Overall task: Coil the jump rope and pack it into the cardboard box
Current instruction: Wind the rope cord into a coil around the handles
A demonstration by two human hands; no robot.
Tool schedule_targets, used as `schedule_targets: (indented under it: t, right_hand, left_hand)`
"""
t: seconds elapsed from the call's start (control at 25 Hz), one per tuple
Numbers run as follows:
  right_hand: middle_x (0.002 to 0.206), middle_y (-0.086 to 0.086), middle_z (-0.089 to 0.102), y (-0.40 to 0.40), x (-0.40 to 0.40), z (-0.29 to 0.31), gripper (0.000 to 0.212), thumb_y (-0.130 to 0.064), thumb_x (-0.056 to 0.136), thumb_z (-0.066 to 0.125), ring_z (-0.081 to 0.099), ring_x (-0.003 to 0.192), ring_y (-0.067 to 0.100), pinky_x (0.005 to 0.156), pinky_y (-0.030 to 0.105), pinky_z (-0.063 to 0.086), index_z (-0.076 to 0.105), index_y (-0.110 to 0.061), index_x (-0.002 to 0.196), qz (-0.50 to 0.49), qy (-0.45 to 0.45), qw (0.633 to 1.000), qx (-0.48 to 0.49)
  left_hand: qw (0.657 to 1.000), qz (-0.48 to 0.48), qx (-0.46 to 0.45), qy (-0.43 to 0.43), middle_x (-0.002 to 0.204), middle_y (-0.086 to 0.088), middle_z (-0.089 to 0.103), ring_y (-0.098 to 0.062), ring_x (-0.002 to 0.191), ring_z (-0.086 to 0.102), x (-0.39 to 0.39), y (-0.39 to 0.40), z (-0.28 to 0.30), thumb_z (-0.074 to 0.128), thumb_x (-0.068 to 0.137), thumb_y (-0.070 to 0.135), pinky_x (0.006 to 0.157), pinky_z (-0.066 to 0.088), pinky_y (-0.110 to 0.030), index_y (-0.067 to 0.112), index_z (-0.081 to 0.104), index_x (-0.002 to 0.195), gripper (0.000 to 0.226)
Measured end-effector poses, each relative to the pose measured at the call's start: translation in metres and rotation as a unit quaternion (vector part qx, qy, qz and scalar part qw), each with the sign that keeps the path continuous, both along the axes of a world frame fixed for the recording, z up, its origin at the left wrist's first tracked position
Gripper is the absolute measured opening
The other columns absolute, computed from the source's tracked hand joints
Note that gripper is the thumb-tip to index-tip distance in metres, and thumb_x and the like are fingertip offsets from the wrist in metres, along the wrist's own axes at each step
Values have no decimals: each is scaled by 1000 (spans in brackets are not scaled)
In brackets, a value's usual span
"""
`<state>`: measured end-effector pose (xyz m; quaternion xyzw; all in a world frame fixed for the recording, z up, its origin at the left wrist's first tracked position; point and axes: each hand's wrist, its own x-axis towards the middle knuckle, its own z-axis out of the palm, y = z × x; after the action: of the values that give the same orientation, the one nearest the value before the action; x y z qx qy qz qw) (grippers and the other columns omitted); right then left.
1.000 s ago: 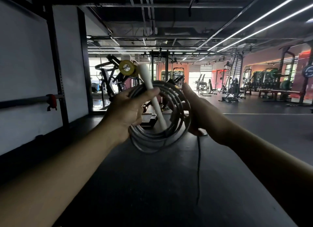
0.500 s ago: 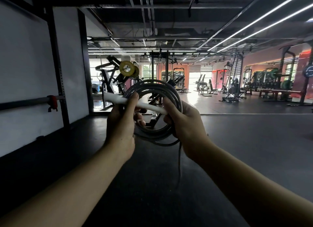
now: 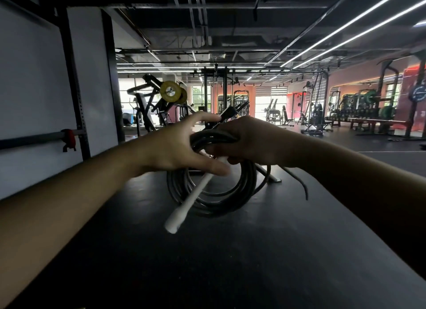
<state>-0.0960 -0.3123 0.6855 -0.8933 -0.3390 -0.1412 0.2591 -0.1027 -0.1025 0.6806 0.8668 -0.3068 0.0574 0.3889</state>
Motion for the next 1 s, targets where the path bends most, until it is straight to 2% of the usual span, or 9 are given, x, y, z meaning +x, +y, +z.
schedule_targets:
  t: [0.08,0.16,0.24,0.4,0.56,0.68,0.8,0.92,1.0]
  right_hand:
    - [93,12,77,0,0,6,21,-25,94,72,74,81,22,71,31,59,75,-10,108,4,-2,999,-34]
    - [91,13,77,-2,-2,4,20,-27,93,73,74,79,22,69,31,60,73,-10,102,7,9,999,-49]
    - [79,1,73,-3,0,-2,15,-32,93,72,70,66,3,59,18,55,68,-17,92,4,4,998,-67]
    - [93,-4,73,-18,-14,-4,42,-49,89,68,64,61,-1,50,14,48,56,-19,114,2,34,999,34]
    - [80,-5,75,-34,-7,-15,66,-77,79,52,46,50,10,47,21,41,66,-18,106,-12,89,984,157]
    - [122,20,69,-26,-4,-30,82,-94,67,47,68,83,36,86,52,61,63,-32,119,3,124,967,224]
    - [106,-5,63,-5,-10,-56,64,-71,82,57,65,63,0,58,19,54,46,-34,134,-14,86,939,334]
    - [81,7,60,16,-12,-79,68,-75,84,56,47,58,13,54,25,36,58,-21,127,30,190,883,428]
    - [84,18,72,34,-11,-77,66,-70,91,49,55,66,24,58,28,38,69,-13,118,48,254,845,467]
  left_hand:
    - [1000,-4,8,14,108,-3,78,-23,94,77,-1,-23,-5,96,61,23,69,64,-32,25,55,132,82]
    - [999,0,5,39,96,-14,79,-28,66,76,0,-28,-13,88,73,11,43,54,-26,5,65,117,50]
    - [999,14,27,38,78,-12,78,-15,45,64,0,-26,-19,83,80,11,39,45,-20,-1,71,97,24]
    - [998,43,38,-9,66,-2,73,-9,57,65,2,-17,-26,76,87,22,52,48,-18,4,75,87,19]
    - [973,60,-224,-1,63,5,63,-8,57,58,5,-2,-31,67,93,27,55,48,-23,7,69,91,21]
    - [912,47,-404,45,63,6,54,-9,52,49,8,-11,-34,64,96,28,52,44,-25,15,64,83,19]
    - [840,8,-537,76,55,11,47,-3,46,40,7,-34,-35,62,98,24,48,35,-22,21,58,78,21]
    - [802,14,-593,74,53,11,44,-3,45,37,8,-46,-33,60,99,27,47,34,-22,21,57,77,23]
    - [778,51,-622,66,53,11,45,-5,47,40,13,-52,-33,60,99,30,49,39,-22,21,57,75,26]
